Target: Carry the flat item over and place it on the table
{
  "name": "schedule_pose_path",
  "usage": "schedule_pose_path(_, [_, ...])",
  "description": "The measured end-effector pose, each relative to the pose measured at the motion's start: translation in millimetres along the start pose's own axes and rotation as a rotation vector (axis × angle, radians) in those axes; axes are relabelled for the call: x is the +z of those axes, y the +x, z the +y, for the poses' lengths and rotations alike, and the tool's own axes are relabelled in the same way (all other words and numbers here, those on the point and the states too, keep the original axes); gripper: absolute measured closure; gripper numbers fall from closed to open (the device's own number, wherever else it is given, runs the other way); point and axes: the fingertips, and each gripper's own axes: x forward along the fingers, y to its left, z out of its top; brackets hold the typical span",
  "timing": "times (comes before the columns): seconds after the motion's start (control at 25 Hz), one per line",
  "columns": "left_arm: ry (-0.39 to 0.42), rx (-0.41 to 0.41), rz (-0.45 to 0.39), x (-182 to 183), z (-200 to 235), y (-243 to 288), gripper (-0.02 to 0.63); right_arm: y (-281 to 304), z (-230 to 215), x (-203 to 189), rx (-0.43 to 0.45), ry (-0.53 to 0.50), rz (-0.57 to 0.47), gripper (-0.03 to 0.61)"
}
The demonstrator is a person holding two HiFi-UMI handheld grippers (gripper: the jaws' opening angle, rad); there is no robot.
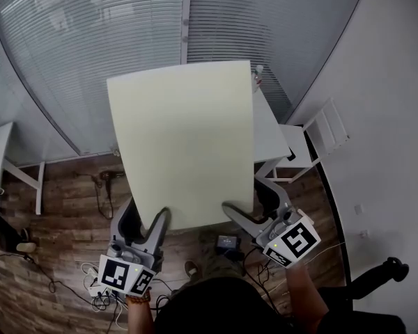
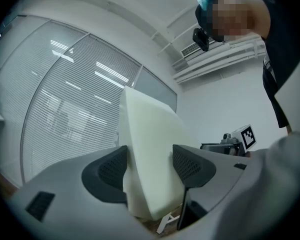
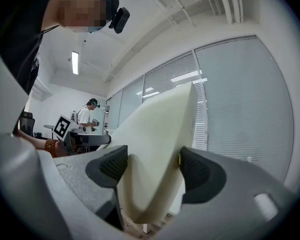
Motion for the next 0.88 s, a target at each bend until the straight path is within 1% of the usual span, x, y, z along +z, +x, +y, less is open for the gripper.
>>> schedule_pose_path(0.4, [0.005, 0.024, 0.032, -10, 8, 33, 0.331, 17, -34, -9, 0.020, 0.001, 0.004, 0.252])
schedule_pose_path(0.68, [0.017, 0.045, 0.042, -19, 19, 48, 0.330, 31, -48, -16, 0.027, -0.019, -0.003, 0.252])
schedule_pose_path(0.88, [-0.011, 0.040, 0.064, -31, 24, 63, 0.330, 37, -62, -24, 0.027, -0.018, 0.019, 0.252])
